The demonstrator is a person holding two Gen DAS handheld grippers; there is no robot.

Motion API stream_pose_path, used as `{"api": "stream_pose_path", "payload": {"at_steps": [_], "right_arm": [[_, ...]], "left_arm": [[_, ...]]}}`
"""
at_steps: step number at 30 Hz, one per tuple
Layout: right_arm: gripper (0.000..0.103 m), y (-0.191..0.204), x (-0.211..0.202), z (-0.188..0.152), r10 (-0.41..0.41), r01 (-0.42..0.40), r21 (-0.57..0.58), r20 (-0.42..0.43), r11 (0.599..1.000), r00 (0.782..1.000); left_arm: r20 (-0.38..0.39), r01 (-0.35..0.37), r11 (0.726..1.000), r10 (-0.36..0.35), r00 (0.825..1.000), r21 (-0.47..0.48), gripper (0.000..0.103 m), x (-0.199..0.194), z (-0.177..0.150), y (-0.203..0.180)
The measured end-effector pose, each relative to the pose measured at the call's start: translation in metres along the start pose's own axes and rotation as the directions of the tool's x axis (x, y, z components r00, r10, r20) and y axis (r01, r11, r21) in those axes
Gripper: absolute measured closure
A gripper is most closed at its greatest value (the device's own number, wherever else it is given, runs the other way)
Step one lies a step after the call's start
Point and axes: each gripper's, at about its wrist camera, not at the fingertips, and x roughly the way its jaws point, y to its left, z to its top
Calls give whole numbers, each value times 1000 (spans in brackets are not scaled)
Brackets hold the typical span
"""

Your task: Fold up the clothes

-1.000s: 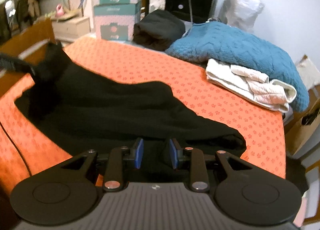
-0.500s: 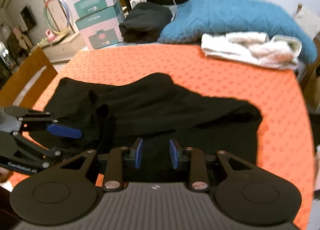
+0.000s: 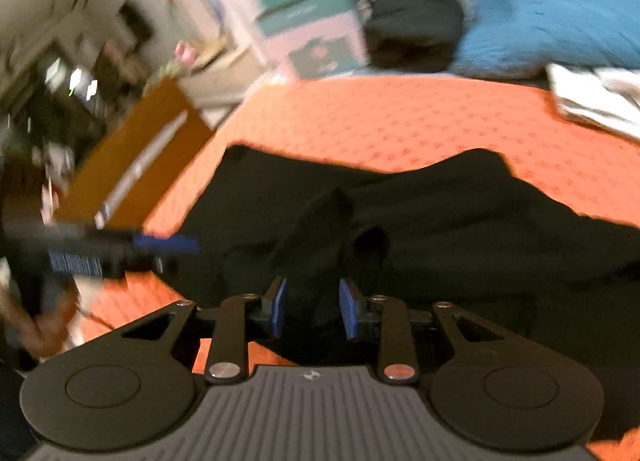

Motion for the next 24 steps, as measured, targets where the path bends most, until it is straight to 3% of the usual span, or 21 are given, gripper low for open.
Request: {"api": "stream_pose_path", "payload": {"at_steps": [3, 5, 6, 16, 20, 23, 24], "right_arm": [[71, 10, 19, -2, -27, 22, -82, -59, 996, 998], [95, 11, 23, -6, -45, 36, -116, -78, 993, 996], [102, 10, 19, -8, -49, 40, -120, -73, 992, 996], [102, -13, -18, -31, -106, 97, -98, -100, 990, 989], [100, -10, -28, -22, -62, 60, -60, -29, 996, 998], [91, 0, -18, -13, -47, 44, -97, -26, 994, 999], [81, 4, -13, -10, -49, 45, -118, -31, 992, 998]], "left_arm": [[11, -2, 998, 2, 1000, -63, 47, 3, 5, 14], [15, -1, 996, 2, 1000, -88, 48, 7, 8, 20], [14, -3, 996, 4, 1000, -92, 49, 10, 9, 22], [-12, -31, 998, 31, 999, -50, 52, 31, 18, 27], [-7, -16, 1000, 16, 1000, -4, 52, 25, 21, 17], [-10, -7, 1000, 7, 1000, 11, 52, 25, 22, 13], [-11, -4, 1000, 5, 1000, 14, 52, 25, 22, 12]]}}
